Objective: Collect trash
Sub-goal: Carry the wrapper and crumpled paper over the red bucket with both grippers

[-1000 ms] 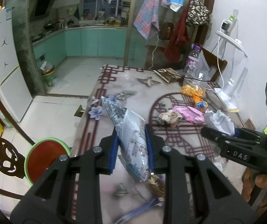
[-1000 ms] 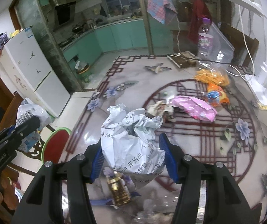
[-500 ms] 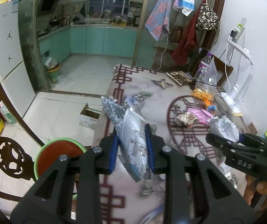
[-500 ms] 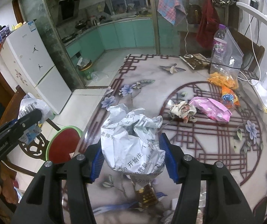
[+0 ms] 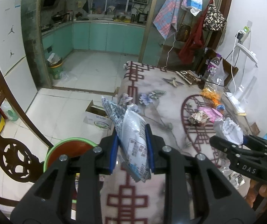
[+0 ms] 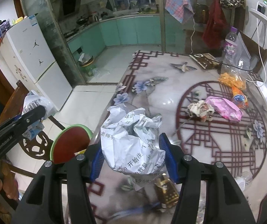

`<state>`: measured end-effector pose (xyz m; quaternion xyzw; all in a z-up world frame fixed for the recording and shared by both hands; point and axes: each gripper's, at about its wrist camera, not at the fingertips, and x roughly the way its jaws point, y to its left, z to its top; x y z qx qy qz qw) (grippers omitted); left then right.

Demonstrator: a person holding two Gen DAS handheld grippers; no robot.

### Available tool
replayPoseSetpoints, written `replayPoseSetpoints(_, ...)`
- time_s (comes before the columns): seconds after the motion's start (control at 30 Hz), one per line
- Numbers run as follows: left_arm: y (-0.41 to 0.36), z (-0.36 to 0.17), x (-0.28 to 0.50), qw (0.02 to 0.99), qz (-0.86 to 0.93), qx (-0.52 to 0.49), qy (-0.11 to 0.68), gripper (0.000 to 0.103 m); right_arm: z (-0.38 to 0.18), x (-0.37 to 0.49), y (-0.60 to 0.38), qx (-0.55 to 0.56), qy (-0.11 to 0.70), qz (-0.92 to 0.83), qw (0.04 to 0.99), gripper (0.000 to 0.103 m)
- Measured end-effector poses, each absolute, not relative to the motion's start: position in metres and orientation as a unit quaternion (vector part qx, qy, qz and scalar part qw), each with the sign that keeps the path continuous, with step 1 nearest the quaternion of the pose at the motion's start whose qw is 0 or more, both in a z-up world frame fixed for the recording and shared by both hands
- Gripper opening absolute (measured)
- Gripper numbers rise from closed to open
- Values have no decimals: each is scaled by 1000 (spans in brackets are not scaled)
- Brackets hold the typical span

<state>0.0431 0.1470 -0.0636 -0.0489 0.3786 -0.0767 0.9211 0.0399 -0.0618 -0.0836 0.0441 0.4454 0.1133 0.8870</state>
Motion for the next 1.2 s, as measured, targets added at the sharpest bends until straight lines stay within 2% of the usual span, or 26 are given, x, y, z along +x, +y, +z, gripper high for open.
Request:
replayPoseSetpoints(0.6,213,-67,42,921,-60,-50,381,26,-86,43,8,34,449,133,883,54)
replayPoseSetpoints(1.2,278,-93,62,910,-22,-73,408,26,-101,58,89,-1,474,187,861,55)
